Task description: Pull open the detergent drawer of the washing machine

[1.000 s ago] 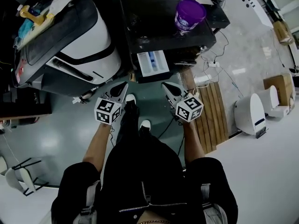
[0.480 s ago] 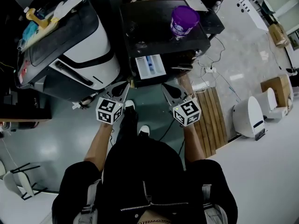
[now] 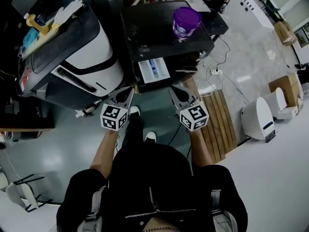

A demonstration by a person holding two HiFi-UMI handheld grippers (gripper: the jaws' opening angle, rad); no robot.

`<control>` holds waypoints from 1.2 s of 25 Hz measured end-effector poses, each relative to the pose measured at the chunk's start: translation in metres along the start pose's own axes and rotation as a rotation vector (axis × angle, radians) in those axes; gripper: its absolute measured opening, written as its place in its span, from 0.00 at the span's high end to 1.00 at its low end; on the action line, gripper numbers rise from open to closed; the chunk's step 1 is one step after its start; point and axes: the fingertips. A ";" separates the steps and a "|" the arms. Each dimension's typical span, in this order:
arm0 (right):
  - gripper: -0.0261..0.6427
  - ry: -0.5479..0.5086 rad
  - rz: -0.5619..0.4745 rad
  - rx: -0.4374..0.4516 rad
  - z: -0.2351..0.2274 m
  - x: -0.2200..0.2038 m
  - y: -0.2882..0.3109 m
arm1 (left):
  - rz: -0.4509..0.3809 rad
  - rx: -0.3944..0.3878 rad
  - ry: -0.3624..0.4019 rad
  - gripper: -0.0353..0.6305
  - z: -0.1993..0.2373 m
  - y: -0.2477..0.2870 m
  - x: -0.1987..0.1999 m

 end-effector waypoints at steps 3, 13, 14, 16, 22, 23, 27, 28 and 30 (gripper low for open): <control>0.95 0.006 -0.007 -0.008 0.000 0.001 0.000 | -0.001 0.001 -0.002 0.91 -0.001 -0.001 -0.001; 0.95 0.043 -0.007 -0.037 -0.003 -0.004 0.000 | -0.001 -0.001 -0.007 0.91 -0.001 -0.003 -0.002; 0.95 0.044 -0.005 -0.038 -0.004 -0.005 0.000 | -0.001 -0.001 -0.007 0.91 -0.001 -0.003 -0.002; 0.95 0.047 -0.002 -0.044 -0.005 -0.007 0.000 | 0.001 -0.002 -0.005 0.91 -0.001 -0.003 -0.002; 0.95 0.061 0.008 -0.086 -0.015 -0.019 -0.006 | 0.003 0.013 -0.009 0.91 0.004 -0.007 -0.006; 0.95 0.061 0.007 -0.095 -0.017 -0.020 -0.007 | 0.002 0.017 -0.010 0.91 0.006 -0.007 -0.007; 0.95 0.064 -0.002 -0.132 -0.024 -0.020 -0.011 | -0.008 0.035 -0.010 0.91 0.009 -0.010 -0.008; 0.95 0.064 -0.004 -0.138 -0.024 -0.021 -0.011 | -0.011 0.039 -0.011 0.91 0.010 -0.010 -0.008; 0.95 0.068 -0.005 -0.143 -0.026 -0.021 -0.011 | -0.014 0.045 -0.014 0.91 0.011 -0.010 -0.009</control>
Point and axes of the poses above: the fingertips, and each gripper's own axes: y forward along the fingers, z to its left, x out of its top, and after that the axes turned 11 degrees about z, right-handed
